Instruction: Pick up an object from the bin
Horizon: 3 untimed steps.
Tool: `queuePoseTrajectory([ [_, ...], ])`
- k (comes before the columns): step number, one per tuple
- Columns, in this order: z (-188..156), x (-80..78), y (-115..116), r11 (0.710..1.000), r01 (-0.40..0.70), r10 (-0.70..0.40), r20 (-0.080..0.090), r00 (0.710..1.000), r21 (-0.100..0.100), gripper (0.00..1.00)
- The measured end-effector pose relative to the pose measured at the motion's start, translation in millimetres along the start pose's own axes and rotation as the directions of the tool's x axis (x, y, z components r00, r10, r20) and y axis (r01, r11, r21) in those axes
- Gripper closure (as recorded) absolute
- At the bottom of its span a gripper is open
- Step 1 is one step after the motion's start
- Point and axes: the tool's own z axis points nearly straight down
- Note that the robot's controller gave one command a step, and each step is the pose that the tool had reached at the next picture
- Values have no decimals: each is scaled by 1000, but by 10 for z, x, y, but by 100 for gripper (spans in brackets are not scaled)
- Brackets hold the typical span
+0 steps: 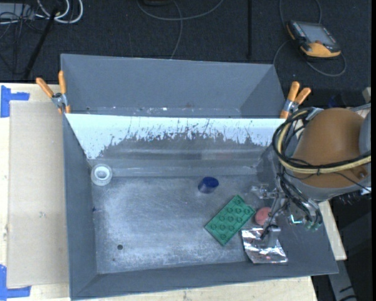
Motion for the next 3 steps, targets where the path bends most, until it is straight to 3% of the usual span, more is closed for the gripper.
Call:
queuePoseTrajectory([
  [1,990,-81,60,984,-179,179,6,984,-1,0],
  [2,942,-111,55,985,-174,173,16,985,0,100],
  [3,-427,-331,-99,973,-231,231,18,973,-1,100],
])
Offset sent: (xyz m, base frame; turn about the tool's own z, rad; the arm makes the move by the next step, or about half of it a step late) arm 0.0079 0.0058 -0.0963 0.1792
